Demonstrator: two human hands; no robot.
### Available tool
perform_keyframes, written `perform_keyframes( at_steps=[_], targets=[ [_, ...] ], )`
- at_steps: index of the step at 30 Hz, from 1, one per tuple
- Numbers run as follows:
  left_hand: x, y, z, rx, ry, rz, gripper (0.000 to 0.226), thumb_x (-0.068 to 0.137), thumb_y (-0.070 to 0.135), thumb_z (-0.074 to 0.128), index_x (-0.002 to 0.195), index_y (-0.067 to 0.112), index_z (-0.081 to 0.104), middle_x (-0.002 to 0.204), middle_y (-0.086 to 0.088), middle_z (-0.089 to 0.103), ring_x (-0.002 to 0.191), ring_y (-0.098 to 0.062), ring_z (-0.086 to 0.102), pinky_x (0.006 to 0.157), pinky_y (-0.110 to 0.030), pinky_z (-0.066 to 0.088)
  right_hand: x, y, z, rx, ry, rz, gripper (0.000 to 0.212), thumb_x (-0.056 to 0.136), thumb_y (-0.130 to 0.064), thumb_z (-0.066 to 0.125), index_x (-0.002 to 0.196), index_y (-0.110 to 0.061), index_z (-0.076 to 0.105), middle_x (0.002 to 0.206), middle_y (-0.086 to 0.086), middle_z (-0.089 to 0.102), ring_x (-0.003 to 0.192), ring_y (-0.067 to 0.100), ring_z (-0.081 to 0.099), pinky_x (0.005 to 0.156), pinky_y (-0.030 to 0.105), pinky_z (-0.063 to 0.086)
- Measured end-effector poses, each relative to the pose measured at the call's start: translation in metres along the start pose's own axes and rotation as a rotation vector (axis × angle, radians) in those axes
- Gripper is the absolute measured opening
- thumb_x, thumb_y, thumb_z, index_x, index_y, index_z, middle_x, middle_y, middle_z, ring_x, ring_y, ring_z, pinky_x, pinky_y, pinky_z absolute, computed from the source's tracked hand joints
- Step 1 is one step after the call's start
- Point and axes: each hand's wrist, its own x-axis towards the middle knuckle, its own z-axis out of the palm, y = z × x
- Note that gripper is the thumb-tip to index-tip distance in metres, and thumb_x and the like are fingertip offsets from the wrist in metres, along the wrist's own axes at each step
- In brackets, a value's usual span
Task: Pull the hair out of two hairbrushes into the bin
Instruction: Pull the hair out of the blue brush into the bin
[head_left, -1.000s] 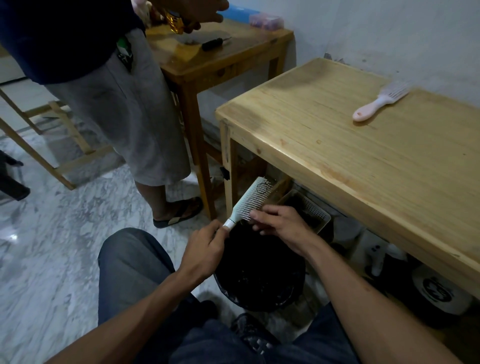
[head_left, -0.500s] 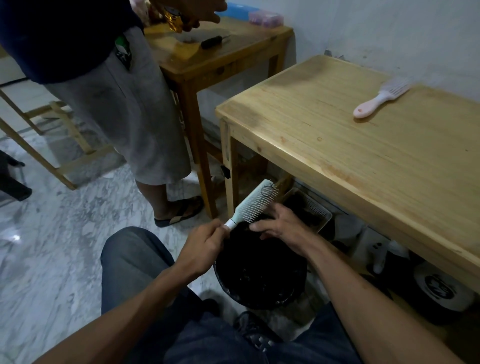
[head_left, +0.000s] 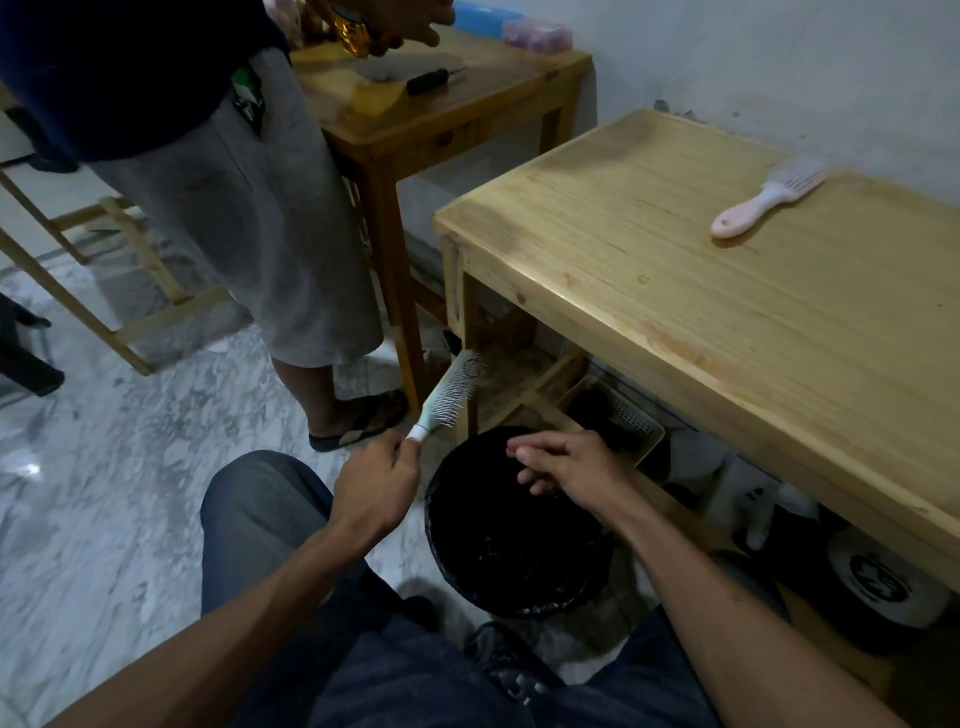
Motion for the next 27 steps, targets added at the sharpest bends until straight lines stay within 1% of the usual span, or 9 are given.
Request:
perform_keyframes(
  at_steps=[3,6,8,11,13,15,19,22,27],
  targets=[
    [-0.004,0.006,0.002,-0.004,-0.019,0.088,0.031,0.1,0.036,0.041,0.084,0.019,0.061,0.066,0.003,0.059,0.062,-0.02,0.056,0.054,-0.035,0.037,0.005,0.001,0.005,-0.217,-0.066,0.158,0.072,0.096,-0.005,0.062,0.158,-0.028,0.033,0.127,-0.004,0.056,0.084,0.018,0.075,0.061,0.028,0.058],
    [-0.007,0.01,0.003,0.0,-0.029,0.149,0.034,0.093,0.045,0.035,0.083,0.023,0.059,0.064,0.003,0.059,0.062,-0.015,0.056,0.055,-0.036,0.039,0.016,-0.003,0.004,-0.324,0.034,0.211,0.087,0.092,-0.011,0.061,0.162,-0.036,0.016,0.137,0.01,0.058,0.101,0.022,0.072,0.057,0.025,0.059],
    [-0.008,0.012,0.004,0.006,-0.034,0.179,0.034,0.094,0.047,0.034,0.082,0.025,0.057,0.063,0.004,0.058,0.06,-0.013,0.056,0.053,-0.034,0.038,0.022,-0.009,-0.002,-0.223,0.11,0.166,0.086,0.087,-0.012,0.062,0.16,-0.037,0.025,0.148,0.008,0.05,0.108,0.024,0.07,0.056,0.022,0.059],
    [-0.01,0.011,0.006,0.02,-0.025,0.224,0.033,0.095,0.048,0.034,0.079,0.026,0.053,0.061,0.005,0.057,0.058,-0.013,0.055,0.051,-0.032,0.036,0.025,-0.021,-0.009,0.119,0.164,0.068,0.057,0.089,-0.014,0.064,0.144,-0.024,0.053,0.118,0.001,0.069,0.091,0.018,0.075,0.063,0.03,0.061],
    [-0.01,0.009,0.007,0.023,-0.019,0.24,0.033,0.095,0.047,0.034,0.076,0.027,0.051,0.059,0.004,0.056,0.056,-0.014,0.054,0.05,-0.032,0.034,0.024,-0.027,-0.012,0.243,0.2,0.015,0.037,0.091,-0.026,0.072,0.127,-0.019,0.067,0.107,0.003,0.077,0.079,0.016,0.074,0.059,0.028,0.058],
    [-0.011,0.008,0.008,0.023,-0.019,0.251,0.034,0.096,0.048,0.035,0.074,0.027,0.05,0.057,0.004,0.054,0.054,-0.014,0.053,0.049,-0.031,0.031,0.025,-0.026,-0.012,0.217,0.269,-0.029,0.028,0.09,-0.032,0.076,0.115,-0.021,0.073,0.1,0.002,0.079,0.071,0.012,0.072,0.056,0.023,0.055],
    [-0.011,0.007,0.007,0.036,-0.003,0.196,0.037,0.094,0.046,0.032,0.082,0.022,0.057,0.061,0.004,0.057,0.059,-0.014,0.055,0.051,-0.032,0.033,0.024,-0.02,-0.008,0.131,0.422,-0.019,0.014,0.094,-0.026,0.072,0.102,-0.016,0.077,0.084,0.001,0.077,0.059,0.005,0.063,0.051,0.018,0.05],
    [-0.006,0.004,0.002,-0.047,0.04,0.075,0.039,0.089,0.043,0.033,0.085,0.016,0.06,0.063,0.003,0.059,0.061,-0.017,0.055,0.053,-0.033,0.033,0.016,-0.011,-0.009,0.012,0.427,0.047,0.011,0.096,-0.022,0.069,0.097,-0.014,0.077,0.083,0.002,0.074,0.064,0.007,0.063,0.055,0.018,0.051],
    [-0.006,0.002,-0.003,-0.064,0.033,0.08,0.041,0.088,0.044,0.033,0.085,0.015,0.062,0.064,0.001,0.059,0.061,-0.018,0.055,0.053,-0.034,0.035,0.009,0.003,-0.013,-0.146,0.294,0.179,0.021,0.098,-0.013,0.065,0.117,-0.009,0.074,0.094,0.002,0.075,0.074,0.011,0.068,0.059,0.021,0.052]
  ],
)
